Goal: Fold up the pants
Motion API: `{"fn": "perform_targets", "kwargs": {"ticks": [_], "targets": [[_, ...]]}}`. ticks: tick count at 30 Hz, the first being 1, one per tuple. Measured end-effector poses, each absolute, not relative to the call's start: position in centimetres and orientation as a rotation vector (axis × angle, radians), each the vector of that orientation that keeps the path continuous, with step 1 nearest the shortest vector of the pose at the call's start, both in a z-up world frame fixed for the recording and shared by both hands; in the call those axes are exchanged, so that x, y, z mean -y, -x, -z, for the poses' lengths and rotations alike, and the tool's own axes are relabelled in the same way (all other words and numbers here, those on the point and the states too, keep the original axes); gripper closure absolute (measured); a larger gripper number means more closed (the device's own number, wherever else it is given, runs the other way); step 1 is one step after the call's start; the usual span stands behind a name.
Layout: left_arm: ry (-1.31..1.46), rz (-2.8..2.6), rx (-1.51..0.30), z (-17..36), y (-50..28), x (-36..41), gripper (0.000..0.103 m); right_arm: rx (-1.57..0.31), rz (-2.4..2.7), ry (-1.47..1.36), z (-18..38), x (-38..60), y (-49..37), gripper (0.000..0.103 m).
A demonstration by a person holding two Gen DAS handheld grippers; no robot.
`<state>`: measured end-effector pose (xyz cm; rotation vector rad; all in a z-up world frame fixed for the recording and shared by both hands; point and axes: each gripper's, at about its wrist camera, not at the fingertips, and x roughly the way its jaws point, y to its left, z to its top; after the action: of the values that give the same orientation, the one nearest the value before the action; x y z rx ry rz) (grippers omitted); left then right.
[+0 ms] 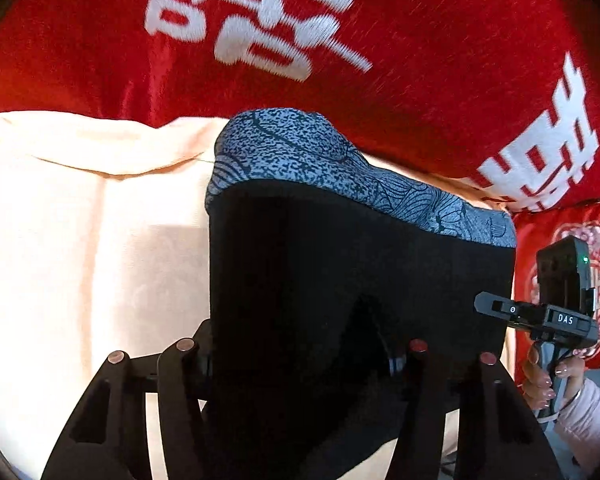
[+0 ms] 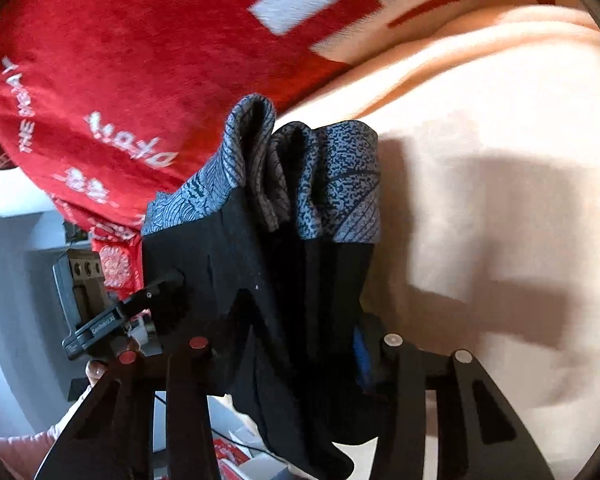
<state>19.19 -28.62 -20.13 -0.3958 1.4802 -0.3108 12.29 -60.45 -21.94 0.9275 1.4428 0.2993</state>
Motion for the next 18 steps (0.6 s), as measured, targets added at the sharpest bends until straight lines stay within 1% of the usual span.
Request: {"fn": "perform_targets", "kwargs": {"ticks": [5, 10, 14, 18], "targets": [[0.378, 0.3, -1.47, 17.5, -17.3, 29.4, 0.044, -1.444, -0.341, -0.933, 20.0, 59.2, -11.0, 0.056], [0.388, 0.289, -1.473, 15.9, -14.7, 27.7, 0.044, -1.442, -0.354, -0.926, 18.1, 56.7, -8.5, 0.056], [0.399, 0.29, -1.498, 16.1, -12.8, 25.5, 0.044, -1.445, -0.34, -0.939, 18.0, 54.4, -6.1, 0.056], [0.389, 0.303, -1.521, 17.2, -10.5, 24.0, 0.044, -1.471, -0.309, -0.947, 19.5, 52.1, -4.3, 0.056]]}}
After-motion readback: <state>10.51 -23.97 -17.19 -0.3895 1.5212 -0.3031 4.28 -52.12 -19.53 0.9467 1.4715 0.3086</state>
